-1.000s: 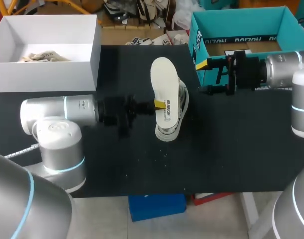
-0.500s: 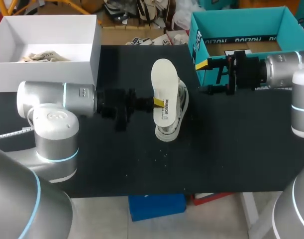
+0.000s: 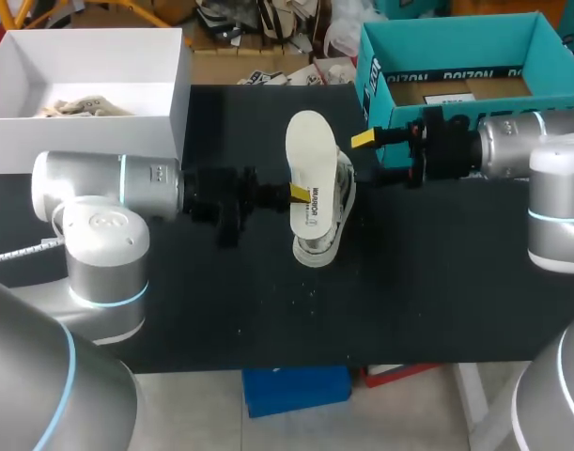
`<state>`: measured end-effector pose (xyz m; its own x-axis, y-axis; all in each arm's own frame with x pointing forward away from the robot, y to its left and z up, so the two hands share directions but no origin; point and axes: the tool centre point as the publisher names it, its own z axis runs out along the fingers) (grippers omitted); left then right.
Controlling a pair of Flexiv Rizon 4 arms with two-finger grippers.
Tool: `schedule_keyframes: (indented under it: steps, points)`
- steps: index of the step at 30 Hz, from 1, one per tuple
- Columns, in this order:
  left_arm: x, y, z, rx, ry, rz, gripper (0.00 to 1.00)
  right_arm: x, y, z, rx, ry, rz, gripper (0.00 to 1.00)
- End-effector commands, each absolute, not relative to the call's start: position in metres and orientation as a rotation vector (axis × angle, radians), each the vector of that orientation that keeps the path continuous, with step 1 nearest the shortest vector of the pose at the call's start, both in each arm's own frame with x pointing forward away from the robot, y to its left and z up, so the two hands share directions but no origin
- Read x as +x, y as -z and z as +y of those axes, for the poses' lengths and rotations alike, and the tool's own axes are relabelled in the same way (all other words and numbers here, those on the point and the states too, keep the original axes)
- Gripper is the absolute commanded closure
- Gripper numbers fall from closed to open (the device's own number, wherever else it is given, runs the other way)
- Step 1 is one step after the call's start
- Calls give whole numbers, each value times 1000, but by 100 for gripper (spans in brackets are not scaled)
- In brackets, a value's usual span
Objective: Take the shoe out of the shoebox, open the shoe tongue, remove and reinsert the insole, then place the shoe into the shoebox
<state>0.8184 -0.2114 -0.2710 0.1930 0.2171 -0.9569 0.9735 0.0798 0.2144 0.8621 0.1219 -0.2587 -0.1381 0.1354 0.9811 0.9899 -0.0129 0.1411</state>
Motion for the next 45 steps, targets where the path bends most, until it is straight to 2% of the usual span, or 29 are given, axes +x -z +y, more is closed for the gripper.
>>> schedule_keyframes:
  steps: [1,2,4,6,8,12,13,14,22,25,28,31,32,33,45]
  points:
    - [818,270,-211,1375,870,1250,100,869,266,139,-1230,1240,-1425,0]
    - [818,270,-211,1375,870,1250,100,869,267,142,-1224,1239,-1427,0]
    - [818,270,-211,1375,870,1250,100,868,266,148,-1215,1230,-1446,17]
    - [818,270,-211,1375,870,1250,100,867,266,153,-1211,1228,-1449,26]
    - [818,270,-211,1375,870,1250,100,867,266,158,-1206,1226,-1452,42]
    - [818,270,-211,1375,870,1250,100,865,265,166,-1197,1221,-1457,42]
    - [818,270,-211,1375,870,1250,100,865,265,167,-1195,1219,-1459,44]
    - [818,270,-211,1375,870,1250,100,865,265,168,-1194,1218,-1461,50]
    - [818,270,-211,1375,870,1250,100,863,270,173,-1199,1194,-1457,58]
    - [818,270,-211,1375,870,1250,100,862,272,175,-1202,1190,-1451,73]
    - [818,270,-211,1375,870,1250,100,862,273,178,-1193,1160,-1448,100]
    - [818,270,-211,1375,870,1250,100,862,274,179,-1195,1147,-1451,100]
    - [818,270,-211,1375,870,1250,75,862,274,179,-1195,1147,-1451,100]
    - [818,270,-211,1375,870,1250,0,862,274,179,-1195,1147,-1451,100]
    - [795,238,-154,1652,86,1897,0,862,274,179,-1195,1147,-1451,100]
